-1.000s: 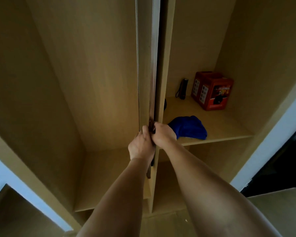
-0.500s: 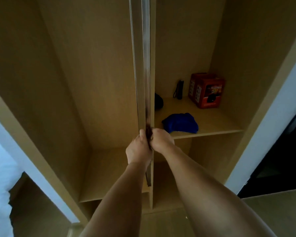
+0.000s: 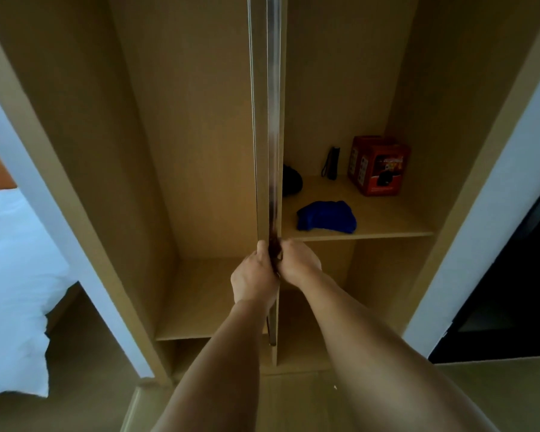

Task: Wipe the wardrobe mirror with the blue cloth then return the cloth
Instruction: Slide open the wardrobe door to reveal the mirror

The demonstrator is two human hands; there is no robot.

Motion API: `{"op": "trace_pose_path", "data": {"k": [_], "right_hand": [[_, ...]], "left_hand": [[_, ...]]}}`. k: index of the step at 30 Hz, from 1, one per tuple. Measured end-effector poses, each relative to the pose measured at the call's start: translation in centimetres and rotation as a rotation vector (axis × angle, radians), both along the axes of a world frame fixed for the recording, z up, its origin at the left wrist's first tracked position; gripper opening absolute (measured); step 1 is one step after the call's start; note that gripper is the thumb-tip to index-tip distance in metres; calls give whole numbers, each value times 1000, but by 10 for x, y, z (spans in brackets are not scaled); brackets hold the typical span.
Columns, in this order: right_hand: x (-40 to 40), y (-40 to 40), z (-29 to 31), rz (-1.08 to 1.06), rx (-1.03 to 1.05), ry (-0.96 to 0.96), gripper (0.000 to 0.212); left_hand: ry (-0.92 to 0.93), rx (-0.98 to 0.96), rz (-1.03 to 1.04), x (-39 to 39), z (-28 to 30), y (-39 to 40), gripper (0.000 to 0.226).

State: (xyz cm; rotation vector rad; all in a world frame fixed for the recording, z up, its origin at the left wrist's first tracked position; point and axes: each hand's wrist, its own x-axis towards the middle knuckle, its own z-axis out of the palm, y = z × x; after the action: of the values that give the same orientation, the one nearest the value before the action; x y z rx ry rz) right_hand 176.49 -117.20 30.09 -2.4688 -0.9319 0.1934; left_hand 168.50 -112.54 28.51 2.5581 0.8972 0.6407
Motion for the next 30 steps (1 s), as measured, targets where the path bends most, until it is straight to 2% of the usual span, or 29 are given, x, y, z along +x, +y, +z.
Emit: {"op": "trace_pose_path", "data": {"k": [6, 13, 18, 23, 30], "right_hand": [[-20, -13, 1, 7, -2, 7, 21], [-42, -25, 1, -29, 33, 33, 19], [-47, -28, 3, -64, 42, 63, 26], [-52, -23, 2, -89, 43, 47, 24], [-40, -27, -1, -183, 116, 140, 24]], "left_hand": [[-13, -16, -20, -19, -3, -11, 5], [-32, -27, -64, -41, -8, -19, 11], [-19, -55, -116, -45, -8, -17, 6], [-24, -136, -48, -43, -11, -11, 9], [-8, -137, -161, -34, -1, -11, 13]]}}
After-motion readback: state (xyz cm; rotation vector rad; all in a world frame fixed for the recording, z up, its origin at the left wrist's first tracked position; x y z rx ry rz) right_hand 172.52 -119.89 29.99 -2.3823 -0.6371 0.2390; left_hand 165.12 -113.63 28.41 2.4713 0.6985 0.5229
